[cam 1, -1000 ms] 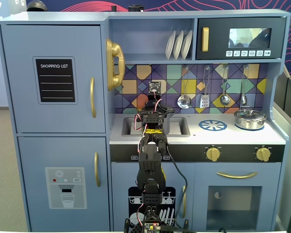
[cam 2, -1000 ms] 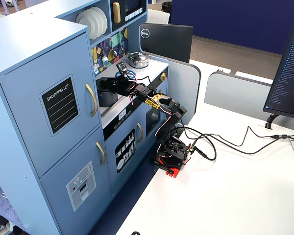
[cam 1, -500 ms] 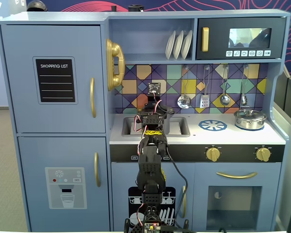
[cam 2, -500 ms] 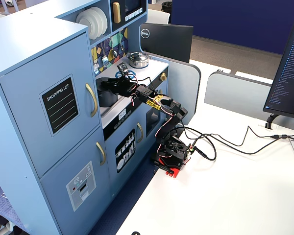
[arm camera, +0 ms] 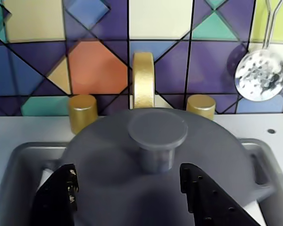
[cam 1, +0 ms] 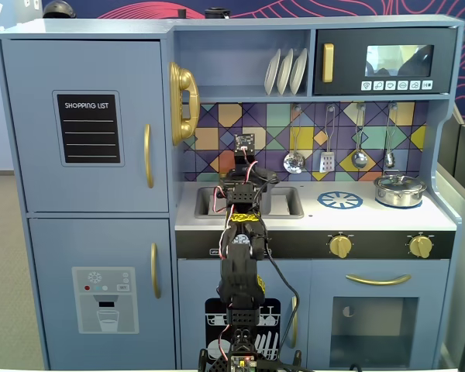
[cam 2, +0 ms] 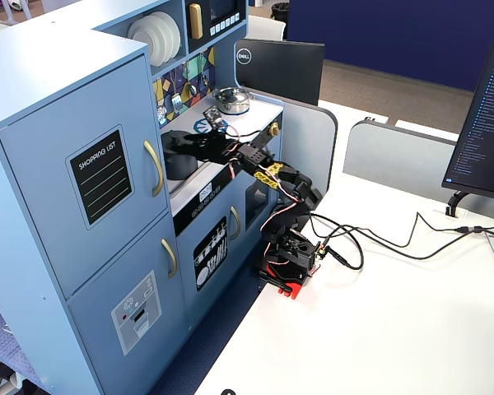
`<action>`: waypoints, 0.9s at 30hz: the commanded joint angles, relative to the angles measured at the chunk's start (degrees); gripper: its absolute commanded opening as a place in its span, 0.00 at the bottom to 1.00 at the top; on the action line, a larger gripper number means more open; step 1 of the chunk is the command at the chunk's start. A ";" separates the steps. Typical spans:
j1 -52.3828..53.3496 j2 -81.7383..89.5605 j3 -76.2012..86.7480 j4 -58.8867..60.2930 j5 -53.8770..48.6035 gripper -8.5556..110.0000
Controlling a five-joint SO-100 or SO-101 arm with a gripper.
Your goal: Pick up the lid from the counter and put it on the gray recipient
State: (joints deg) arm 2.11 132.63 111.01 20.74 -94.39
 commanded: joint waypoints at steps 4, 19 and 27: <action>-2.29 21.45 -5.80 35.24 6.59 0.17; -4.83 43.77 46.49 40.52 18.11 0.07; -6.06 49.04 60.64 52.91 16.44 0.07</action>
State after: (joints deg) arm -3.78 179.47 169.80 69.35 -76.55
